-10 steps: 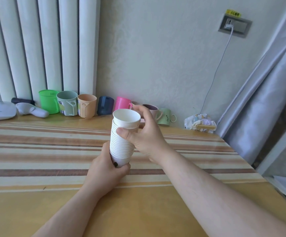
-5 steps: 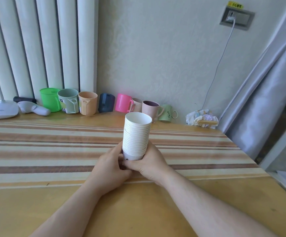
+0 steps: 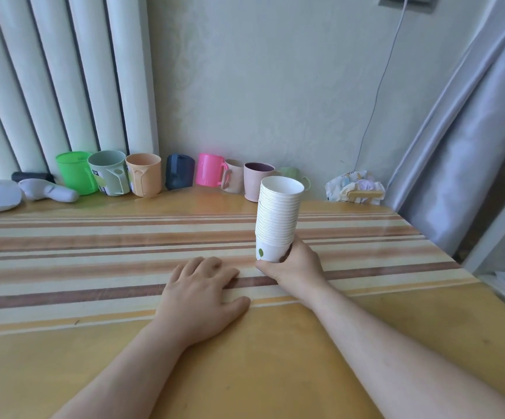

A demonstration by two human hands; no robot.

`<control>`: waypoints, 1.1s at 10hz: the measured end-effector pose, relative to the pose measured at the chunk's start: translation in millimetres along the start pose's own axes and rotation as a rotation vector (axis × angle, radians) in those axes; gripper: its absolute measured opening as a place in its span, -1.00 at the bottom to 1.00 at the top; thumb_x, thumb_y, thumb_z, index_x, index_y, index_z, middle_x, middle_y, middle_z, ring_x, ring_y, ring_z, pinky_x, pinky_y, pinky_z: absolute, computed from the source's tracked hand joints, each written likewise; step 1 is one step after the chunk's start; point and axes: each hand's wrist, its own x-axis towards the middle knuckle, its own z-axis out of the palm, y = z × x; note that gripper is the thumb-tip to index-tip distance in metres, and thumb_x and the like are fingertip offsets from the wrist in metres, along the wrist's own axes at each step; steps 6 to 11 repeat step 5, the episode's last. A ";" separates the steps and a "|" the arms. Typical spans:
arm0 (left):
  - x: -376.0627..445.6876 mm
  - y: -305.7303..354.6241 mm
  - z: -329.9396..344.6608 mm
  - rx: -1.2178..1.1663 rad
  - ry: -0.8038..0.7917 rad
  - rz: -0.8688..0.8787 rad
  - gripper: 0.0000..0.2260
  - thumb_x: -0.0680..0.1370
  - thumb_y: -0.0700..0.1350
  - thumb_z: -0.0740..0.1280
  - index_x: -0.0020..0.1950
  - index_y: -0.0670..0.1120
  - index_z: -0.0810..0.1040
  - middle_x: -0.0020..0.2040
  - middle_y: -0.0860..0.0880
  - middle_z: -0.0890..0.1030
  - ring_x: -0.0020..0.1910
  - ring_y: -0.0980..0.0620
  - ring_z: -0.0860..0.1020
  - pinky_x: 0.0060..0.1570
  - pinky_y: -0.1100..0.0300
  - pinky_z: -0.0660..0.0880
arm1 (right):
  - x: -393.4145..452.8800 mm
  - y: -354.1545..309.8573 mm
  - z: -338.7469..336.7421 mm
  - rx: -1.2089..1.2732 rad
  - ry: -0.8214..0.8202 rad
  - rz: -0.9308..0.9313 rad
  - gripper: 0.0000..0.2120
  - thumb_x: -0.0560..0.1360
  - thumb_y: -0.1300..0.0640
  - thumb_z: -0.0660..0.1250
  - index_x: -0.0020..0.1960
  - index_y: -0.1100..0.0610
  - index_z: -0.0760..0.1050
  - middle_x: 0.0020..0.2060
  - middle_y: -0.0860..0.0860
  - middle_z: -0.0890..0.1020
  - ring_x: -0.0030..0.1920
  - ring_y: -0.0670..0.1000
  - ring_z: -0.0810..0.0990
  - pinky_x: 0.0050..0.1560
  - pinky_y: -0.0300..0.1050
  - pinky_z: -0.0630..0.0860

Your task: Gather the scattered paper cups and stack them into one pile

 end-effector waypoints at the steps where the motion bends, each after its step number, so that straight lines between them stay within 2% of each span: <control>1: -2.2 2.9 -0.6 0.040 -0.047 -0.010 -0.34 0.51 0.51 0.01 0.58 0.33 0.28 0.64 0.18 0.23 0.65 0.06 0.11 0.62 0.00 0.00 | -0.8 -3.0 -1.2 -0.040 -0.020 0.020 -0.52 0.28 -0.13 0.65 0.13 -0.10 0.58 -0.06 -0.21 0.74 0.02 -0.11 0.70 -0.02 -0.12 0.62; 2: -5.8 6.5 -3.3 0.066 -0.080 -0.002 -0.31 0.51 0.53 -0.05 0.60 0.33 0.22 0.66 0.18 0.19 0.66 0.05 0.08 0.63 -0.02 0.00 | -2.2 -3.4 -7.2 -0.130 -0.098 0.004 -0.54 0.33 -0.13 0.64 0.14 -0.10 0.56 -0.06 -0.22 0.70 0.06 -0.03 0.68 -0.04 -0.13 0.56; 3: -6.8 10.5 -6.1 0.093 -0.078 -0.019 -0.28 0.47 0.54 -0.07 0.59 0.33 0.25 0.63 0.19 0.24 0.64 0.04 0.16 0.62 0.00 0.04 | -10.5 -3.5 -13.3 -0.282 -0.212 -0.048 -0.42 0.41 -0.22 0.56 0.34 -0.05 0.49 0.16 -0.13 0.69 0.28 0.05 0.64 0.29 0.03 0.54; 4: -6.8 13.4 -6.0 0.103 -0.106 -0.057 -0.23 0.42 0.56 -0.09 0.58 0.34 0.29 0.63 0.19 0.28 0.63 0.02 0.21 0.63 0.00 0.06 | -26.9 8.0 -25.2 -0.550 -0.257 -0.023 -0.06 0.53 -0.45 0.28 0.70 0.06 0.14 0.63 0.03 0.40 0.68 0.13 0.26 0.63 0.28 0.16; 5: -6.2 22.2 -12.2 0.113 -0.229 -0.104 -0.29 0.54 0.50 -0.06 0.67 0.32 0.14 0.73 0.13 0.10 0.71 -0.06 0.05 0.64 -0.14 0.03 | -52.1 25.3 -42.8 -0.669 -0.297 -0.015 -0.07 0.62 -0.51 -0.04 0.79 0.00 -0.11 0.79 -0.01 -0.09 0.78 0.14 -0.17 0.71 0.34 -0.17; 11: -6.2 22.2 -12.2 0.113 -0.229 -0.104 -0.29 0.54 0.50 -0.06 0.67 0.32 0.14 0.73 0.13 0.10 0.71 -0.06 0.05 0.64 -0.14 0.03 | -52.1 25.3 -42.8 -0.669 -0.297 -0.015 -0.07 0.62 -0.51 -0.04 0.79 0.00 -0.11 0.79 -0.01 -0.09 0.78 0.14 -0.17 0.71 0.34 -0.17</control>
